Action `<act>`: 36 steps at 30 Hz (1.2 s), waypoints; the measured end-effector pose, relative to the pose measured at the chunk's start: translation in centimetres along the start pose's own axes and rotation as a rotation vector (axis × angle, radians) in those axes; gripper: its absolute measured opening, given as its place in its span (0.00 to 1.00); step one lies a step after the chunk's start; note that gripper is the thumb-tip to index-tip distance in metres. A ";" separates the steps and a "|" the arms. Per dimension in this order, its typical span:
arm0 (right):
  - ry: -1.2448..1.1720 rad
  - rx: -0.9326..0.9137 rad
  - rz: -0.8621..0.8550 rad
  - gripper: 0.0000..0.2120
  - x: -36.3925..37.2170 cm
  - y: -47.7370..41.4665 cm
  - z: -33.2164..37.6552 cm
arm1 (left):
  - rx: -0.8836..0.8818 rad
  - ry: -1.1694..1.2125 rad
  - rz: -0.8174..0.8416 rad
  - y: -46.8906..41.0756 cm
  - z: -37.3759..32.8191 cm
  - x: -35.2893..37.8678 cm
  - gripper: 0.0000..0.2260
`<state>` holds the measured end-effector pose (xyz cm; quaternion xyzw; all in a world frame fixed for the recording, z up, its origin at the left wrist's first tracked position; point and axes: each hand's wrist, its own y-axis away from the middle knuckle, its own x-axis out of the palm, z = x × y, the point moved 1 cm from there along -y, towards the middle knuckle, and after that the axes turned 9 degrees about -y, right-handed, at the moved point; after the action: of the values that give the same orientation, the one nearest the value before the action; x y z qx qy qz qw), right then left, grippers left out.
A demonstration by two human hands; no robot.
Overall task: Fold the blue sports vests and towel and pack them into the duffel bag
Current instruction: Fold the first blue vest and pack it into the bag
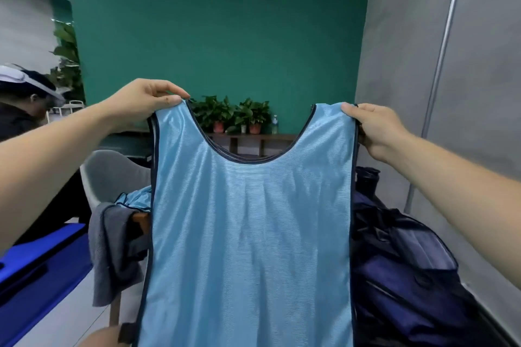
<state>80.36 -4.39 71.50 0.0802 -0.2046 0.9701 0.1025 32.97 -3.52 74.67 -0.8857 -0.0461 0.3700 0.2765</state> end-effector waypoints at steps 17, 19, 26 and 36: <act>0.165 0.406 -0.141 0.09 2.3 -17.2 -23.1 | -0.112 -0.372 0.063 -12.7 16.9 18.2 0.05; 0.179 0.463 -0.157 0.11 2.2 -18.8 -25.3 | -0.107 -0.383 0.085 -13.8 18.6 20.3 0.04; 0.211 0.549 -0.284 0.12 0.9 -24.3 -31.9 | -0.095 -0.462 0.080 -18.1 23.7 26.1 0.05; 0.015 0.509 -0.390 0.09 0.7 -27.5 -34.0 | -0.011 -0.460 -0.122 -23.1 23.9 30.0 0.05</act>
<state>82.17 34.42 51.39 0.1341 0.0646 0.9528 0.2647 41.18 35.46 54.17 -0.7751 -0.1632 0.5445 0.2757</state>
